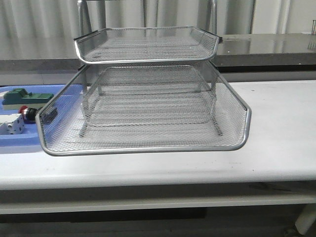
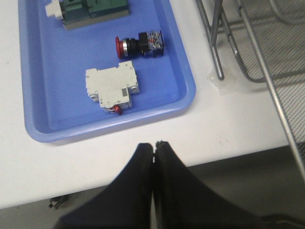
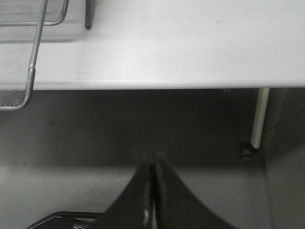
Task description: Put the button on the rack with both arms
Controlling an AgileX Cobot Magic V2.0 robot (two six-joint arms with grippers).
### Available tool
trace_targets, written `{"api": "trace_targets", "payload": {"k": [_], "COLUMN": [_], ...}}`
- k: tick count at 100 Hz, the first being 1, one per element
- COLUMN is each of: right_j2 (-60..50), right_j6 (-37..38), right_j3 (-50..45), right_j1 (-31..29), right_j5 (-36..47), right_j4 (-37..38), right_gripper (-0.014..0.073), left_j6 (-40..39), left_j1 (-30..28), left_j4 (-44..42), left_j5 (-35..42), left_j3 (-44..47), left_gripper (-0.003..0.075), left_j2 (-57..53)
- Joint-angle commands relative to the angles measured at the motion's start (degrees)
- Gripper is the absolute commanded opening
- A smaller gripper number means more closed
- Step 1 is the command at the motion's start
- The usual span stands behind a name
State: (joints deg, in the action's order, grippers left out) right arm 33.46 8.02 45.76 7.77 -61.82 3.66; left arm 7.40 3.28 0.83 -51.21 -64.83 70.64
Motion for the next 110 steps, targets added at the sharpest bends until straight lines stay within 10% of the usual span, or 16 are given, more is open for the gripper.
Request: {"api": "trace_targets", "payload": {"k": [1,29,62,110], "right_j2": [0.2,0.2,0.2,0.2], "right_j6": [-0.4,-0.4,-0.4,-0.4], "right_j3": [2.0,2.0,2.0,2.0], "right_j1": [-0.4,-0.4,-0.4,-0.4], "right_j5": [2.7,2.7,2.7,2.7], "right_j4": [0.7,0.7,0.7,0.7], "right_gripper": [-0.0067,-0.0067,-0.0067,-0.0067], "left_j6": [4.1,11.4,12.8,22.9], "left_j1": [-0.1,-0.1,0.0,0.0], "left_j4": [-0.1,0.2,0.2,1.6], "left_j5": [-0.9,-3.9,-5.8,0.1], "left_j3": [-4.3,-6.3,-6.3,-8.1], "left_gripper": [-0.0020,0.0042,0.0706,0.0655], "left_j2": [2.8,8.4,8.4,10.4]}}
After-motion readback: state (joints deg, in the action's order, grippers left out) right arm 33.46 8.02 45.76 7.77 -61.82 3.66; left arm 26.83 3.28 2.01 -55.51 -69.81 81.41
